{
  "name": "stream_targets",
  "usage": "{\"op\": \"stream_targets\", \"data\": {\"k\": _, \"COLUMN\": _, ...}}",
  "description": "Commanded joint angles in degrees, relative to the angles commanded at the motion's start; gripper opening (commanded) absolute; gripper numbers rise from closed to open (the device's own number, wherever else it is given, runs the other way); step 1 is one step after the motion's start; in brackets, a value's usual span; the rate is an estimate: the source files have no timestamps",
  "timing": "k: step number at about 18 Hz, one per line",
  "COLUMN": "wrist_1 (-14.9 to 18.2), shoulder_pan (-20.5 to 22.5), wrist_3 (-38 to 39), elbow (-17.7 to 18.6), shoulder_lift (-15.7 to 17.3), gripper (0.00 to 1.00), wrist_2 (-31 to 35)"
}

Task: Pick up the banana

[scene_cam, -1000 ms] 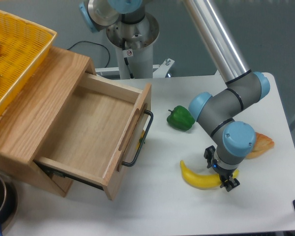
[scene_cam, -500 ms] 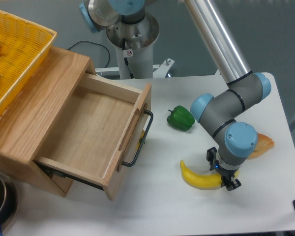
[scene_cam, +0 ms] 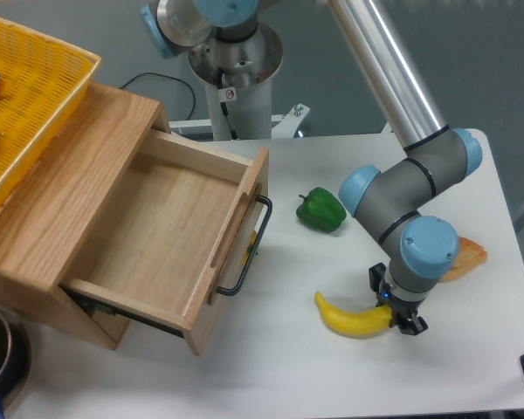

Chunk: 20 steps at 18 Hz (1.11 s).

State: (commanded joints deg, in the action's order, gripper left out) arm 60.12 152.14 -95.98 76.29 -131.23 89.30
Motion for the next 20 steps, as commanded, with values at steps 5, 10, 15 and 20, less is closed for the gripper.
{"op": "stream_targets", "data": {"k": 5, "wrist_1": 2.97, "shoulder_pan": 0.00, "wrist_3": 2.19, "elbow": 1.31, "shoulder_lift": 5.27, "gripper": 0.30, "wrist_2": 0.62}}
{"op": "stream_targets", "data": {"k": 10, "wrist_1": 8.95, "shoulder_pan": 2.11, "wrist_3": 2.81, "elbow": 0.97, "shoulder_lift": 9.84, "gripper": 0.30, "wrist_2": 1.58}}
{"op": "stream_targets", "data": {"k": 15, "wrist_1": 17.12, "shoulder_pan": 3.16, "wrist_3": 5.10, "elbow": -3.59, "shoulder_lift": 13.18, "gripper": 0.30, "wrist_2": 1.93}}
{"op": "stream_targets", "data": {"k": 20, "wrist_1": 20.47, "shoulder_pan": 4.57, "wrist_3": 5.19, "elbow": -5.97, "shoulder_lift": 14.07, "gripper": 0.30, "wrist_2": 1.93}}
